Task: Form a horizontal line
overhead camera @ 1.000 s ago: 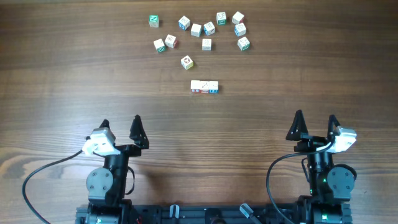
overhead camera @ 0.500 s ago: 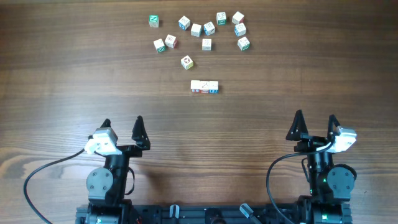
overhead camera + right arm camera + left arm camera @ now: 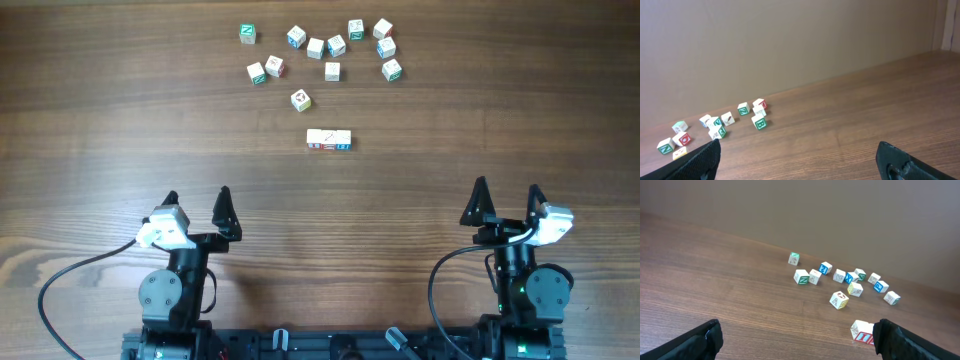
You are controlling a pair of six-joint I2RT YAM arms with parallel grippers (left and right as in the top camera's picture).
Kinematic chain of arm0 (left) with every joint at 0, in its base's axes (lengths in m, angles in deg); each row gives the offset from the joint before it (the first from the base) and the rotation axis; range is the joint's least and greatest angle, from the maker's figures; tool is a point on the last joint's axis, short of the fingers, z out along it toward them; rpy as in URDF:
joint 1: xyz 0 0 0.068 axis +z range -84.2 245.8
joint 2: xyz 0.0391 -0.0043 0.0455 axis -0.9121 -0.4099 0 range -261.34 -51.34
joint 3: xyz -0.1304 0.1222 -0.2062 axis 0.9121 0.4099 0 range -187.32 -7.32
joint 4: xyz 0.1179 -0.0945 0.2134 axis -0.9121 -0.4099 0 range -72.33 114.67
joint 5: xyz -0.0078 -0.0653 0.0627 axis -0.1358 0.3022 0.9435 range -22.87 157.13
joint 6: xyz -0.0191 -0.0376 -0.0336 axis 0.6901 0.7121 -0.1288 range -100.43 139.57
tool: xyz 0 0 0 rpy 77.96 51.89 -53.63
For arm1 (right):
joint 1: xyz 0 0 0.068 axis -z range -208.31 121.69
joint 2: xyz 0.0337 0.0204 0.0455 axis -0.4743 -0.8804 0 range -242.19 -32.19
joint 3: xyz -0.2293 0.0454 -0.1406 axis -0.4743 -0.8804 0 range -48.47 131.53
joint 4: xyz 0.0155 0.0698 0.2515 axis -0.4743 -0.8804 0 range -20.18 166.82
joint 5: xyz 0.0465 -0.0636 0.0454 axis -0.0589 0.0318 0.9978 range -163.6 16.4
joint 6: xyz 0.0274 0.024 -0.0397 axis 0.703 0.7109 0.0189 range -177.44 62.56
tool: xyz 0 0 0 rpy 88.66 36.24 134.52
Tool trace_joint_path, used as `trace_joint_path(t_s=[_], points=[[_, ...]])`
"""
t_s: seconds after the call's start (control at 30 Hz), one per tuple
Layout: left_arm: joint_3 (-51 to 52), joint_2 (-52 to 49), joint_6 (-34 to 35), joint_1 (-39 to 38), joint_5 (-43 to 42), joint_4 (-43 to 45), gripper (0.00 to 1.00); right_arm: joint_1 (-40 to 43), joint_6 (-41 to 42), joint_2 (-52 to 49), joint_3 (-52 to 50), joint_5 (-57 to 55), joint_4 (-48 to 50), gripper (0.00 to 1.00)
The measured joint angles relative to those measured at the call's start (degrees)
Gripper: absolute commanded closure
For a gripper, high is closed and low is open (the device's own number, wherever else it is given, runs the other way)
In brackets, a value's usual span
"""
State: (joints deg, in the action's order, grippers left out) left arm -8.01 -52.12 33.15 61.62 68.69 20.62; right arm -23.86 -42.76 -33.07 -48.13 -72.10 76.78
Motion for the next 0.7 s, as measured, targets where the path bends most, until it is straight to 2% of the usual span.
trace_joint_path(t_s=[0.17,0.4,0.7], points=[[0.0,0.0,0.0,0.0,0.0,0.0,0.0,0.0,-2.6,0.0,0.0,0.0,0.0,0.0],[0.0,0.0,0.0,0.0,0.0,0.0,0.0,-0.6,-10.3,0.0,0.0,0.5,0.0,0.0],[0.0,0.0,0.0,0.0,0.0,0.0,0.0,-3.2,-13.5,0.0,0.0,0.7,0.0,0.0]])
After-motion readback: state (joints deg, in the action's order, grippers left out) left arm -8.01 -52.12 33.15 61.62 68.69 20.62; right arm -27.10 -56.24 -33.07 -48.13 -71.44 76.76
